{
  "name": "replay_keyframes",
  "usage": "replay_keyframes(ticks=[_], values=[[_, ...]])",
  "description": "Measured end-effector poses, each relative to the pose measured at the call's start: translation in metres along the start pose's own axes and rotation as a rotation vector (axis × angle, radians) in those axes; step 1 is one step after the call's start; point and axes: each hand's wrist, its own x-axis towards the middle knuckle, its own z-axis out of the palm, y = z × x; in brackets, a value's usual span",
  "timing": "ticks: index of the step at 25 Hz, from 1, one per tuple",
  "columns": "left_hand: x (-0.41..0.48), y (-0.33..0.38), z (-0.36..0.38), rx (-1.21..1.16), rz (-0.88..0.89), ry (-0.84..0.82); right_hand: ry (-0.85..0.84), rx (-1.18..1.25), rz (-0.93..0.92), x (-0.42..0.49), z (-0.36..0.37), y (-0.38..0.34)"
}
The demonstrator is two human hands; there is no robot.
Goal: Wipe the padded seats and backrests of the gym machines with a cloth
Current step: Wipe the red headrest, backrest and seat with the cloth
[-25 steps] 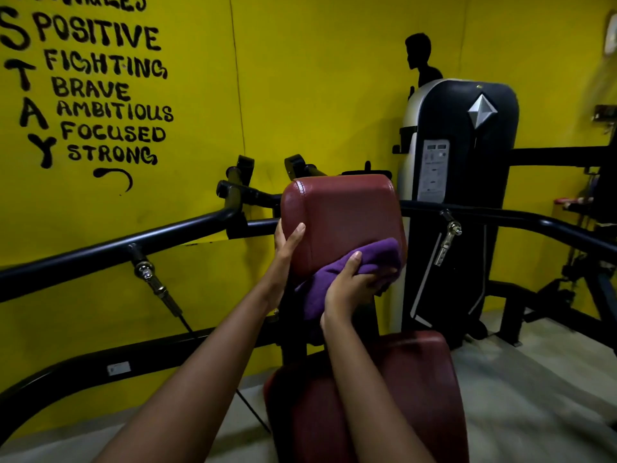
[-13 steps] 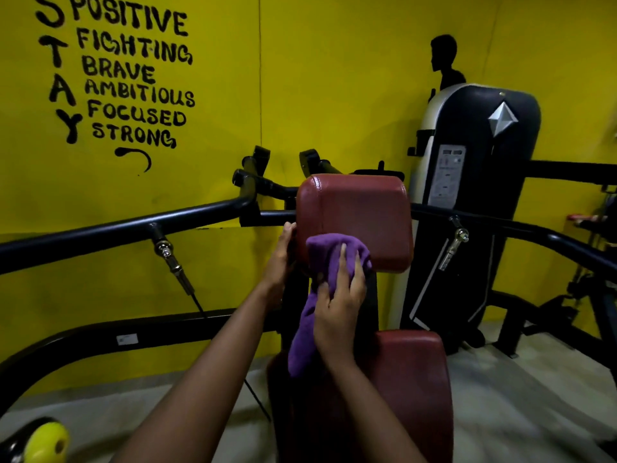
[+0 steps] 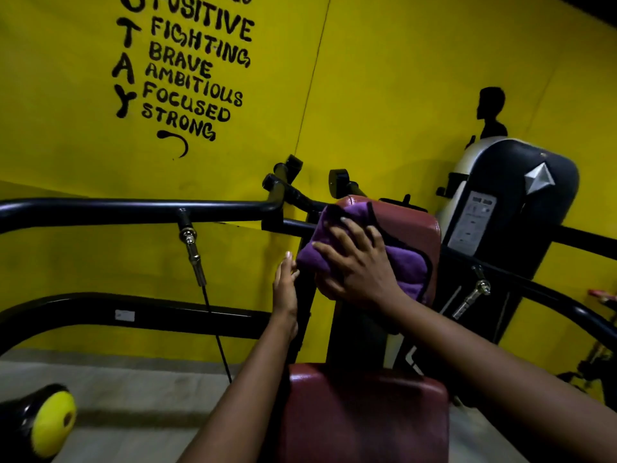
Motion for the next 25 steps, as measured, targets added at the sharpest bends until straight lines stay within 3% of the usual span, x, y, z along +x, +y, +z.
replay_keyframes(ticks=[5, 7, 15, 22, 25], values=[[-0.001, -0.003, 0.005, -0.023, -0.036, -0.023, 0.062, -0.007, -0.275, -0.015, 0.003, 0.007], [0.000, 0.003, 0.011, 0.017, -0.019, -0.027, 0.056, 0.018, -0.269, 0.005, -0.002, 0.021], [0.008, 0.029, 0.043, 0.144, 0.038, -0.109, 0.081, 0.188, 0.193, 0.015, 0.003, 0.043], [0.014, 0.027, 0.066, 0.415, 0.137, -0.048, 0.161, 0.317, 0.916, -0.023, 0.012, 0.044], [0.013, 0.021, 0.067, 0.460, 0.196, 0.029, 0.187, 0.266, 0.953, -0.016, 0.012, 0.003]])
